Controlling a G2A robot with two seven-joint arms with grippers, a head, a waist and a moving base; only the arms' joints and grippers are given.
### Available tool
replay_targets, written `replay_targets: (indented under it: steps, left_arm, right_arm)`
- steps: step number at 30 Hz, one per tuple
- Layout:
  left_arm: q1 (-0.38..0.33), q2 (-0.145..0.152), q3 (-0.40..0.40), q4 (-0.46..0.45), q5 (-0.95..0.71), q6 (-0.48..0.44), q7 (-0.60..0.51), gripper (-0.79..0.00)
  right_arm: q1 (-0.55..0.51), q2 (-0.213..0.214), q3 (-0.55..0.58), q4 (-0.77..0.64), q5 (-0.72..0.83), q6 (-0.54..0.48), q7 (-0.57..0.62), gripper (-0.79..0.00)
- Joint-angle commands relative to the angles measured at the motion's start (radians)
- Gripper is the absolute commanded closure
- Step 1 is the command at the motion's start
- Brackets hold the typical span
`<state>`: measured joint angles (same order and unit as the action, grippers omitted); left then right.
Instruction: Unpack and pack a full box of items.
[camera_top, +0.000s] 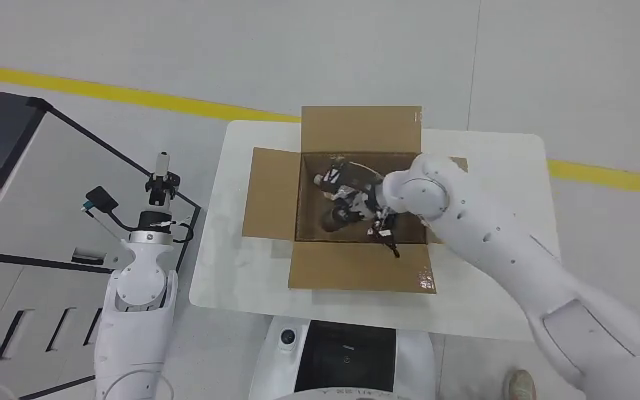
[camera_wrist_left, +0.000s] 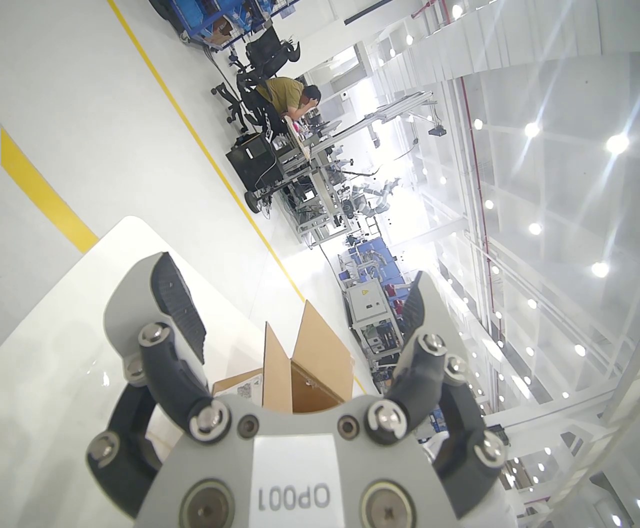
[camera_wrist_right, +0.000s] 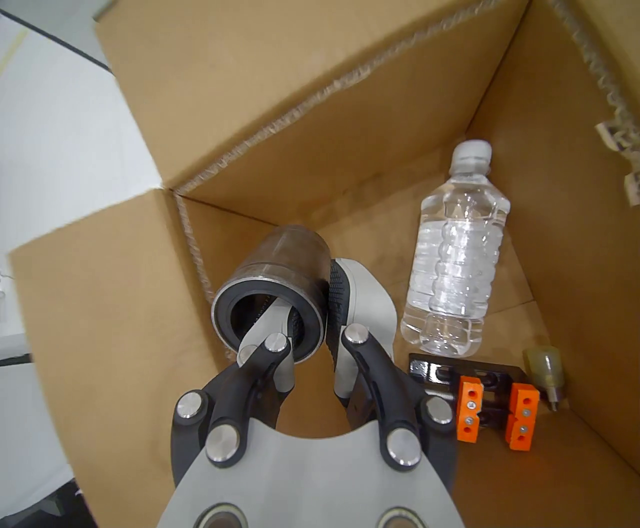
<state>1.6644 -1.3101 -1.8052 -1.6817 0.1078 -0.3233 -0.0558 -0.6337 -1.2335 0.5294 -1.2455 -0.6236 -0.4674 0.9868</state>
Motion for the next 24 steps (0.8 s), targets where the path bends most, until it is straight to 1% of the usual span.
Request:
replay_targets:
  steps: [1, 5, 6, 7, 8, 9, 15, 18, 20, 21, 24]
  left_arm:
    - [0.000, 0.000, 0.000, 0.000, 0.000, 0.000, 0.000, -0.785]
    - [0.000, 0.000, 0.000, 0.000, 0.000, 0.000, 0.000, -0.785]
    - [0.000, 0.000, 0.000, 0.000, 0.000, 0.000, 0.000, -0.785]
    - [0.000, 0.000, 0.000, 0.000, 0.000, 0.000, 0.000, -0.785]
    - [0.000, 0.000, 0.000, 0.000, 0.000, 0.000, 0.000, -0.785]
    - [0.000, 0.000, 0.000, 0.000, 0.000, 0.000, 0.000, -0.785]
    - [0.000, 0.000, 0.000, 0.000, 0.000, 0.000, 0.000, -0.785]
    - [0.000, 0.000, 0.000, 0.000, 0.000, 0.000, 0.000, -0.785]
    - [0.000, 0.000, 0.000, 0.000, 0.000, 0.000, 0.000, -0.785]
    - [0.000, 0.000, 0.000, 0.000, 0.000, 0.000, 0.000, -0.785]
    - [0.000, 0.000, 0.000, 0.000, 0.000, 0.000, 0.000, -0.785]
  right_arm:
    - [0.016, -0.018, -0.037, 0.035, -0.045, -0.003, -0.005, 0.000]
    - [0.029, -0.052, -0.087, 0.093, -0.101, 0.015, -0.035, 0.000]
    - [0.028, -0.059, -0.090, 0.110, -0.089, 0.015, -0.047, -0.225]
    - [0.037, -0.068, -0.096, 0.130, -0.094, 0.019, -0.045, -0.299]
    - [0.036, -0.072, -0.098, 0.139, -0.085, 0.019, -0.050, -0.320]
    - [0.042, -0.078, -0.097, 0.160, -0.076, 0.011, -0.057, -0.332]
    - [0.062, -0.106, -0.100, 0.254, -0.061, -0.023, -0.099, -0.320]
    - [0.071, -0.104, -0.056, 0.277, 0.005, -0.065, -0.155, -0.314]
    - [0.070, -0.089, -0.003, 0.258, 0.067, -0.104, -0.190, -0.314]
    - [0.062, -0.075, 0.034, 0.236, 0.108, -0.136, -0.208, -0.311]
    - [0.011, -0.008, 0.189, 0.104, 0.177, -0.227, -0.235, -0.308]
